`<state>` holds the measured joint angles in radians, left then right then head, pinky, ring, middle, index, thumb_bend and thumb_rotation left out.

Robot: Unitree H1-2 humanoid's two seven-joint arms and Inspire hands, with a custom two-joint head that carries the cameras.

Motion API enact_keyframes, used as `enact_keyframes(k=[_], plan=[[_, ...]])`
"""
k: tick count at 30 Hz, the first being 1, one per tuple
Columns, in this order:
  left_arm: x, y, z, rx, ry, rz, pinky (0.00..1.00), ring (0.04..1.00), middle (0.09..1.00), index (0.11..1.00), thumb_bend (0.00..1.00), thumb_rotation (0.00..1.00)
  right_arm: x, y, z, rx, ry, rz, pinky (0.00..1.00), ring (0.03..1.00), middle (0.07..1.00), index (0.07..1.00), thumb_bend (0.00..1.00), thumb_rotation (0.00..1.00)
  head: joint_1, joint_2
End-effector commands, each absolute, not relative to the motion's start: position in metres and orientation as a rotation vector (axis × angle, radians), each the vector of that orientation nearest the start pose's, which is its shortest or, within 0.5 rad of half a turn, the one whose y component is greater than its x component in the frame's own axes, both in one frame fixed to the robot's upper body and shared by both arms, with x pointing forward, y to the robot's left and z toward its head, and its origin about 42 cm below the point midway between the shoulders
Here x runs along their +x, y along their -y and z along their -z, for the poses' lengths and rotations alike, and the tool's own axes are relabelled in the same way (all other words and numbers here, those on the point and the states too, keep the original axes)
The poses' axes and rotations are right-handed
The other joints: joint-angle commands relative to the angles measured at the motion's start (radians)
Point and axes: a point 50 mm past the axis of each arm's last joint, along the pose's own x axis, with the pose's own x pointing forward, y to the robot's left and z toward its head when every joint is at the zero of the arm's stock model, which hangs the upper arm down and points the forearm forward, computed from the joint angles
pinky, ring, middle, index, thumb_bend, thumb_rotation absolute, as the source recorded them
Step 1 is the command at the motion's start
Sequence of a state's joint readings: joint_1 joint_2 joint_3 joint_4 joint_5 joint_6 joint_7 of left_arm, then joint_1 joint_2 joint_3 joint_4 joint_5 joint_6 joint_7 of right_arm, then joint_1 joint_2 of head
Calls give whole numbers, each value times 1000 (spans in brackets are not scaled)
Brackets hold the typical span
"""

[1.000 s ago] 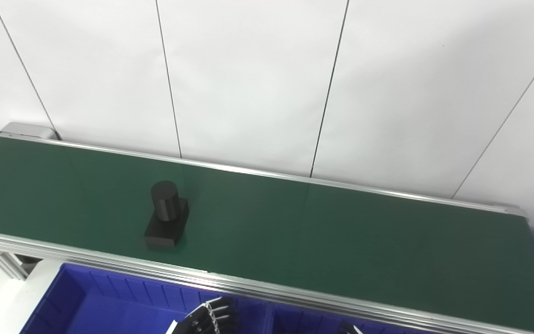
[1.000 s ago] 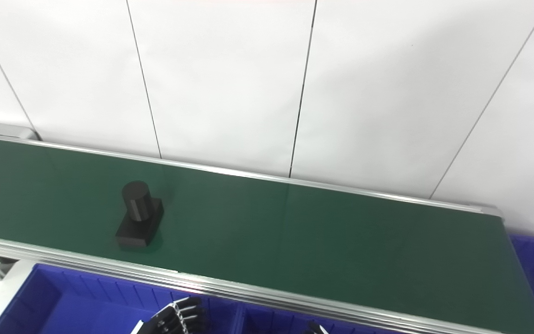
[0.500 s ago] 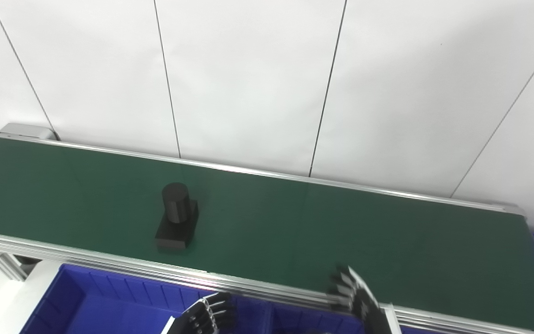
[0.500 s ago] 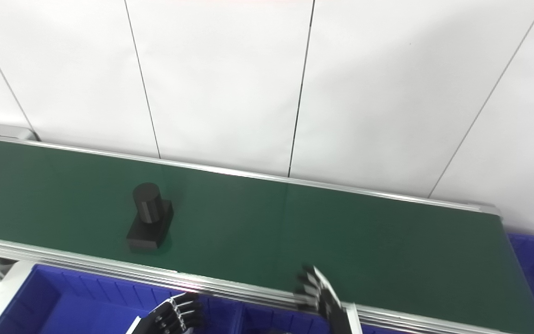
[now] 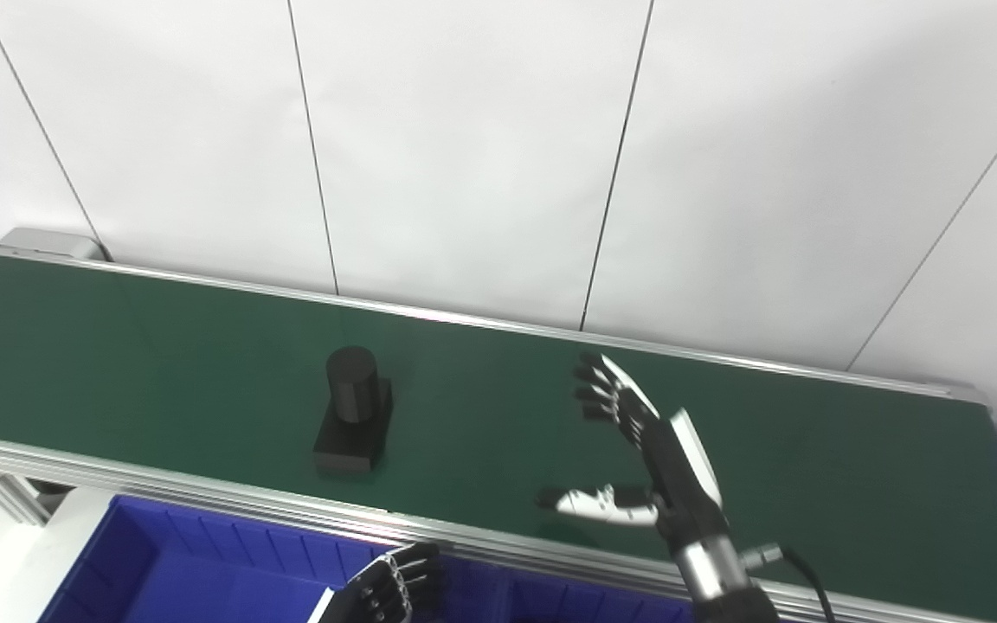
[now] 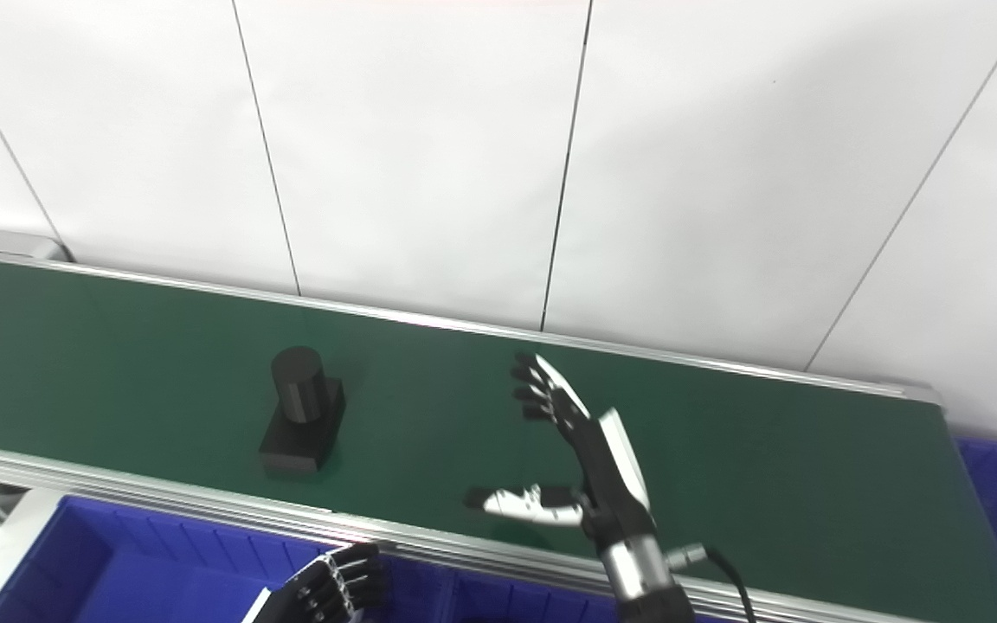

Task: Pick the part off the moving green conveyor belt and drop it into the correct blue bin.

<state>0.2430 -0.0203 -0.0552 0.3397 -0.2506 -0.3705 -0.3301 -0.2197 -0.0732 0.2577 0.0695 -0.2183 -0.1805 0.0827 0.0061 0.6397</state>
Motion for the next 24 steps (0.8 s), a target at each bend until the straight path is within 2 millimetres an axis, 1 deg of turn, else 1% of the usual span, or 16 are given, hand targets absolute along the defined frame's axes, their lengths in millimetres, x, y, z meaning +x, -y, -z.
enact_keyframes(k=[1,4,5,6,7,9,12,13,15,16,17,18,20,24], plan=[[170,-186,11,-279,-104,204,713,699,713,731,566,0,353,123,-171,-312,381,-421,751,842,901,953,800,117,1,-1],[169,-187,12,-286,-105,205,710,696,714,731,568,0,369,109,-181,-350,390,-445,711,836,909,971,810,144,2,1],[168,-187,12,-285,-104,205,705,695,713,732,569,0,374,104,-184,-359,392,-456,726,837,909,978,810,153,2,1],[168,-187,13,-282,-103,205,701,696,712,731,571,0,379,100,-186,-364,392,-468,762,842,908,988,809,168,4,1],[167,-187,13,-283,-102,205,701,696,712,731,571,0,384,95,-187,-369,390,-482,766,843,908,990,810,171,4,1],[166,-187,14,-286,-101,204,703,699,712,728,568,0,394,85,-188,-381,385,-505,796,852,919,998,821,213,8,3],[165,-186,14,-289,-101,204,701,696,709,727,571,0,404,72,-187,-406,374,-530,755,862,930,1000,843,262,15,4],[164,-185,14,-291,-101,204,699,692,709,728,572,0,408,66,-186,-415,367,-542,724,865,938,1000,848,281,19,3],[162,-184,13,-294,-103,202,694,688,705,725,575,0,413,56,-181,-442,342,-560,750,876,941,1000,850,300,21,4],[162,-184,13,-293,-104,202,702,689,706,725,575,0,415,51,-178,-455,327,-563,771,884,938,1000,858,328,21,4],[161,-184,13,-288,-105,202,707,688,707,724,579,0,417,47,-175,-464,316,-563,832,893,935,1000,867,352,23,7],[161,-184,13,-286,-106,201,709,687,707,724,577,0,419,44,-173,-470,308,-562,921,897,930,1000,879,364,23,7],[160,-183,13,-289,-107,205,715,689,710,726,580,0,423,37,-167,-474,294,-562,987,907,938,1000,885,367,23,8],[154,-176,13,-296,-108,198,714,689,711,724,585,0,428,32,-160,-503,279,-572,1000,930,956,1000,889,371,29,5]])
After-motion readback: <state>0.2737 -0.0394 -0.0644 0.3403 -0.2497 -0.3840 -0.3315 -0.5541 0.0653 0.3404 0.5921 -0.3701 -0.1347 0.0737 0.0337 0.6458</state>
